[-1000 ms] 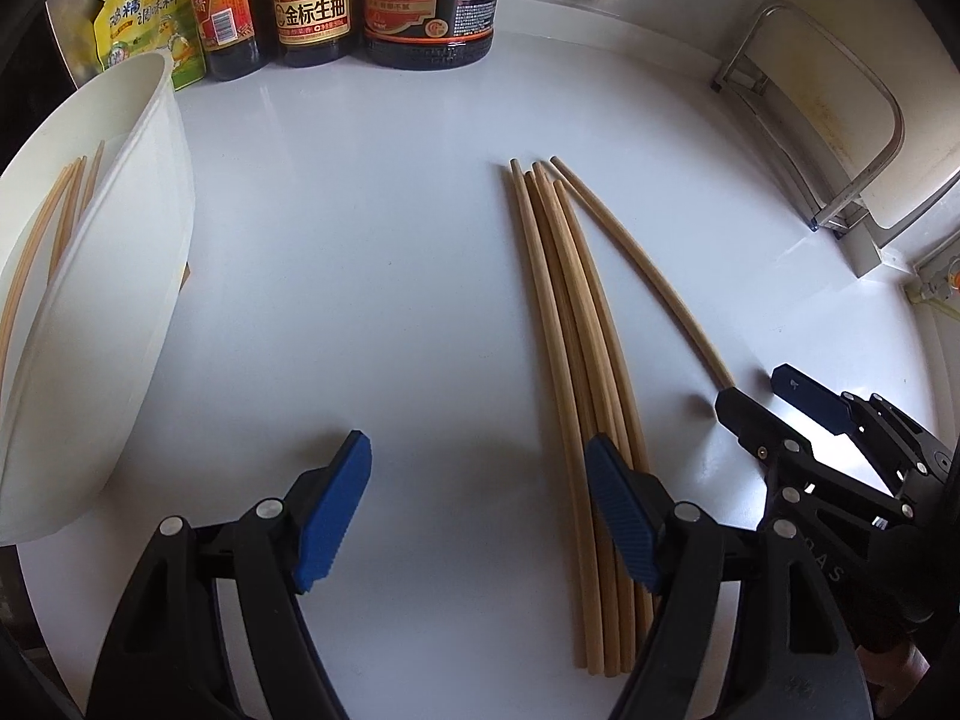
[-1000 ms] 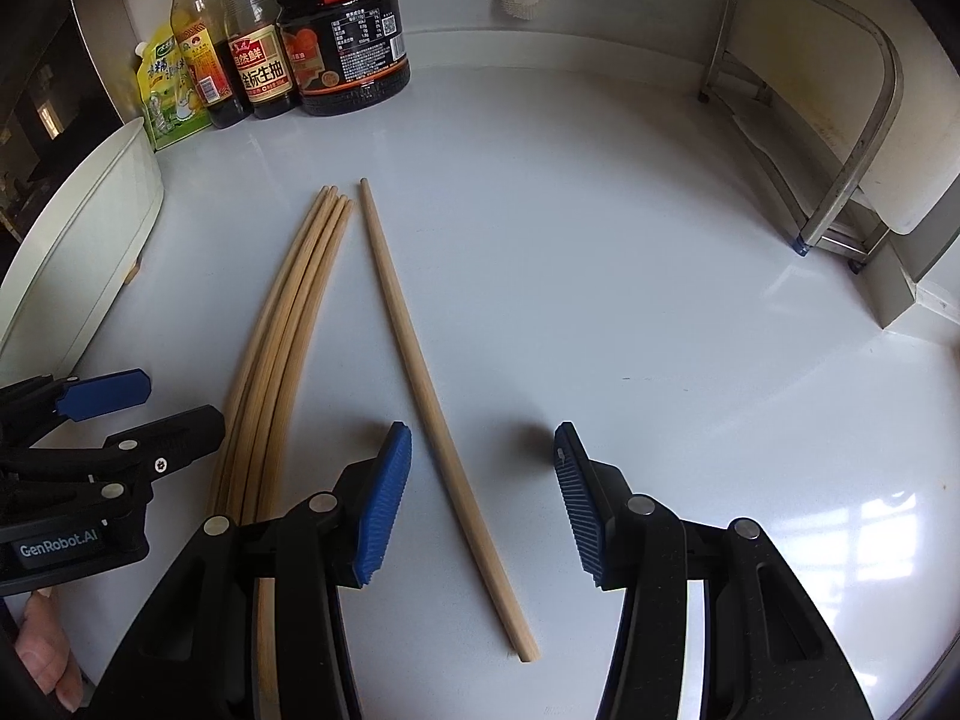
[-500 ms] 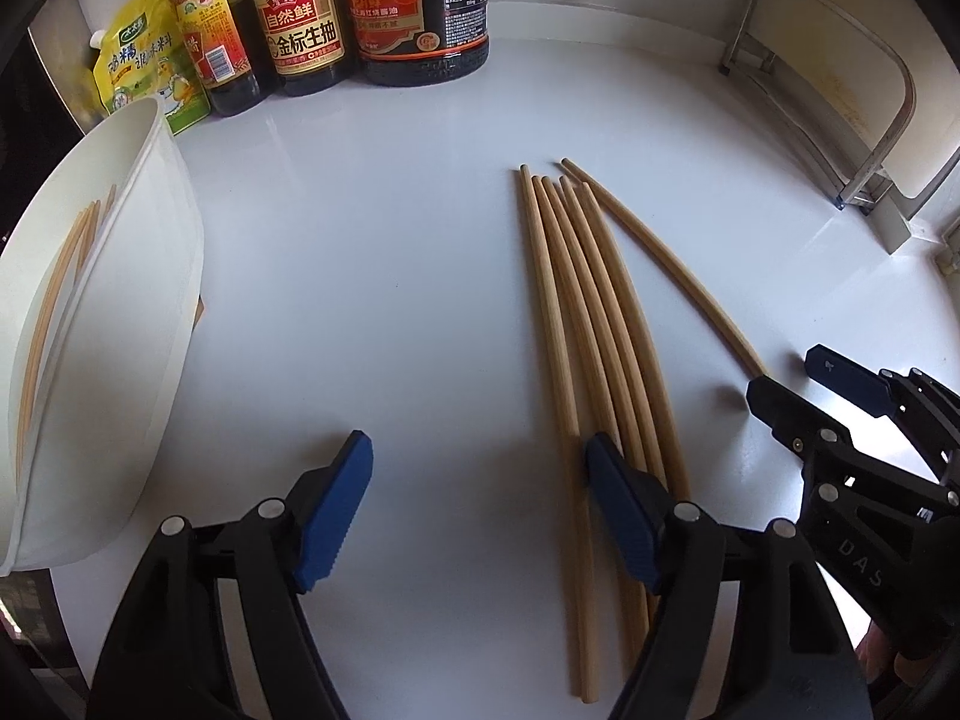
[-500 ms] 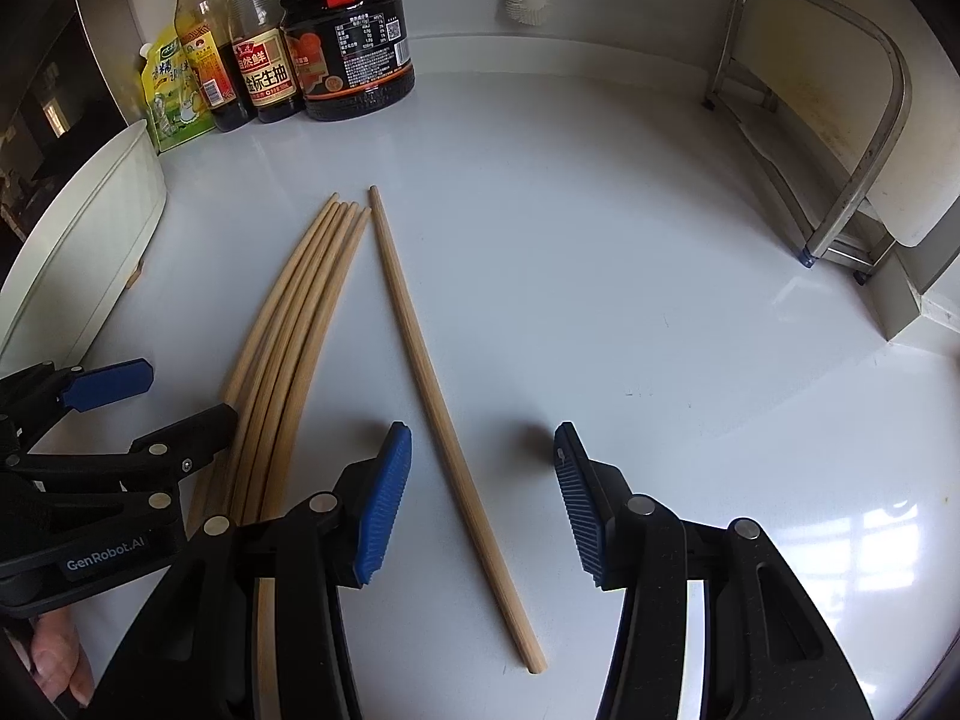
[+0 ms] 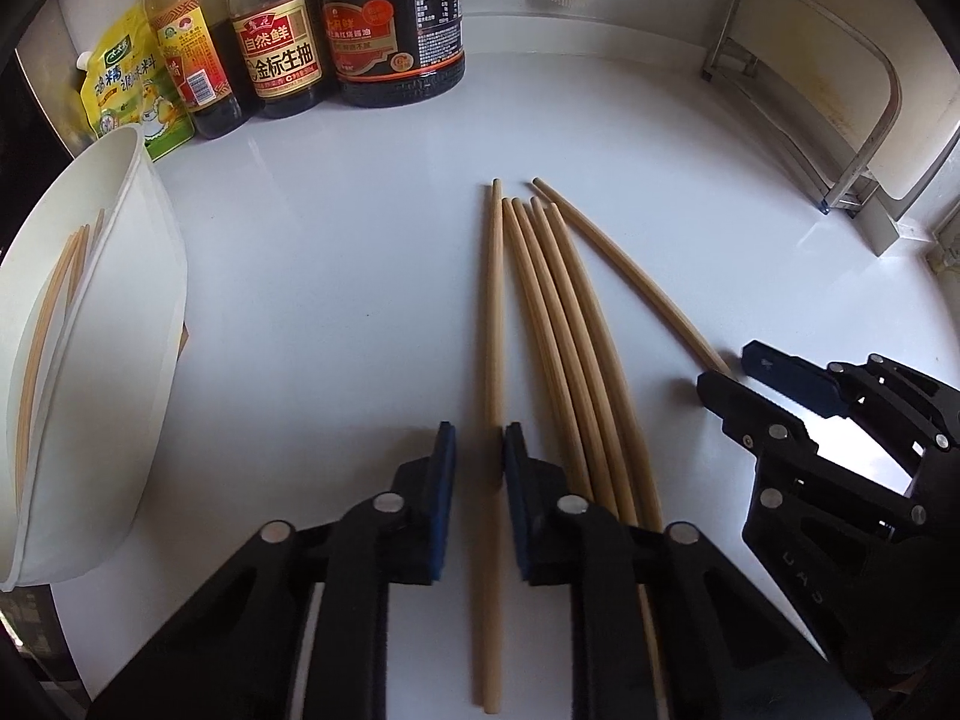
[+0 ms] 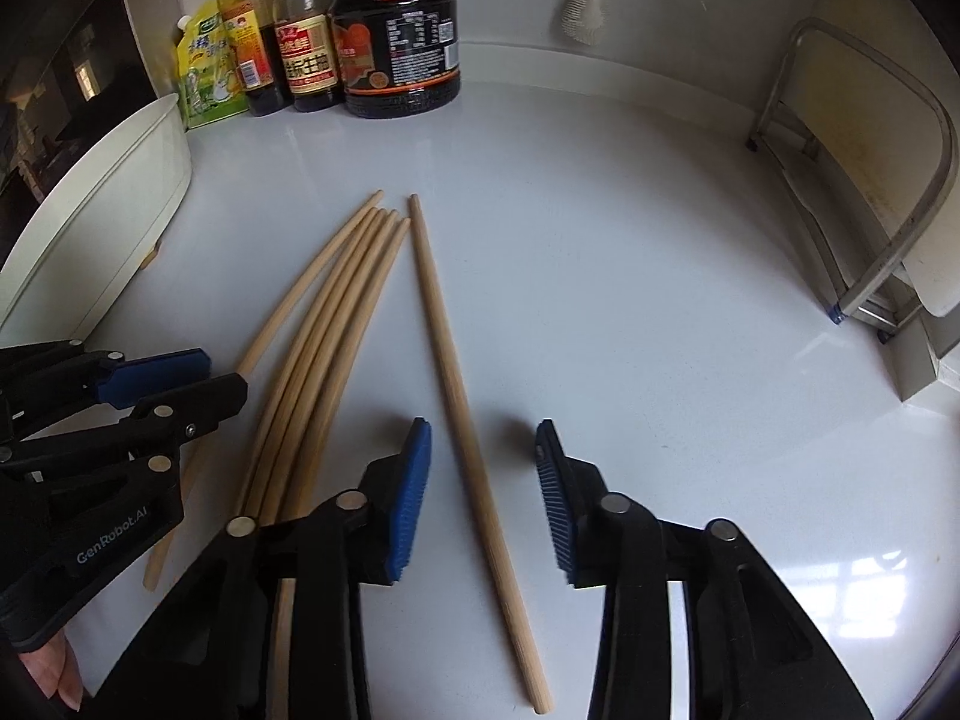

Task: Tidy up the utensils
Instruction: 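Close the left gripper on a chopstick while the right gripper grasps another, then carry both chopsticks into the white basin and open both grippers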

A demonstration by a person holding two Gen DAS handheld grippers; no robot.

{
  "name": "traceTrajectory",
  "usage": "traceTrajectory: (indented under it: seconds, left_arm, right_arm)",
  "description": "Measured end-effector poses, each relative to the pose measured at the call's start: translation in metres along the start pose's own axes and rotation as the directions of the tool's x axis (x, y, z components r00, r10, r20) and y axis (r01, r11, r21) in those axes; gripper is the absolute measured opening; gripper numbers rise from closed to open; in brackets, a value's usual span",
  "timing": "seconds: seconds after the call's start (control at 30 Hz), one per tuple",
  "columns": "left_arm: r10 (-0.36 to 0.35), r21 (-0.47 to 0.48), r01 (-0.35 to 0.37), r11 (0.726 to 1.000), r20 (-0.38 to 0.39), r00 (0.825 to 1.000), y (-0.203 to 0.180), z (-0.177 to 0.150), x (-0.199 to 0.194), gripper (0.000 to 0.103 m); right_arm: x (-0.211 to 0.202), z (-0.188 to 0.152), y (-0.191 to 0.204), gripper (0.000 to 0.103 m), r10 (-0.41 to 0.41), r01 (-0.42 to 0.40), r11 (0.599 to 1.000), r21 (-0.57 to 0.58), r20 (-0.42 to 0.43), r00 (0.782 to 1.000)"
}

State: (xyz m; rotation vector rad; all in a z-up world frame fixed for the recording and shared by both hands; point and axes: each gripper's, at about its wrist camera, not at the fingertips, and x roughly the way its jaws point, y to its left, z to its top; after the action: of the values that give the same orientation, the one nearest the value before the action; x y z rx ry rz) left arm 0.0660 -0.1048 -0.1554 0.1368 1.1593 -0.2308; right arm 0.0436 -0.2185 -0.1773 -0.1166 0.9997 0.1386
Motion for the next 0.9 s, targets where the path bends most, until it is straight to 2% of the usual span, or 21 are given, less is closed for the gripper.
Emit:
traceTrajectory:
  seconds: [0.03, 0.1, 0.17, 0.33, 0.53, 0.7, 0.9]
  left_arm:
    - [-0.002, 0.001, 0.002, 1.0, -0.003, 1.0, 0.0, 0.0, 0.0, 0.007]
    - [-0.007, 0.001, 0.007, 1.0, -0.008, 1.0, 0.001, 0.0, -0.001, 0.007]
    - [-0.014, -0.005, 0.014, 1.0, -0.017, 1.0, 0.003, 0.0, -0.001, 0.007]
    - [-0.031, -0.02, 0.03, 0.999, -0.026, 0.999, 0.01, -0.001, -0.008, 0.007]
    - [-0.055, -0.004, 0.055, 0.998, -0.006, 0.998, 0.015, -0.002, -0.038, 0.007]
    - [-0.069, -0.003, 0.07, 0.998, 0.052, 0.996, 0.033, 0.005, -0.079, 0.007]
    - [-0.02, -0.032, 0.025, 0.999, 0.146, 0.989, 0.082, 0.017, -0.123, 0.007]
  right_arm:
    - [0.0, 0.001, 0.004, 0.008, -0.003, 0.003, 1.0, -0.02, -0.002, 1.0]
    - [0.001, 0.001, 0.008, 0.006, 0.003, -0.003, 0.999, -0.032, -0.006, 1.0]
    - [0.0, 0.001, 0.005, 0.006, 0.035, -0.035, 0.999, 0.001, -0.012, 0.999]
    - [-0.006, -0.004, -0.002, 0.006, 0.039, -0.038, 0.997, 0.068, -0.012, 0.999]
    - [-0.03, -0.007, -0.007, 0.006, 0.065, -0.064, 0.986, 0.153, 0.0, 0.998]
    - [-0.062, 0.007, 0.007, 0.006, 0.062, -0.068, 0.986, 0.155, 0.048, 0.997]
    - [-0.093, 0.04, 0.041, 0.006, 0.122, -0.139, 0.979, 0.148, 0.12, 0.985]
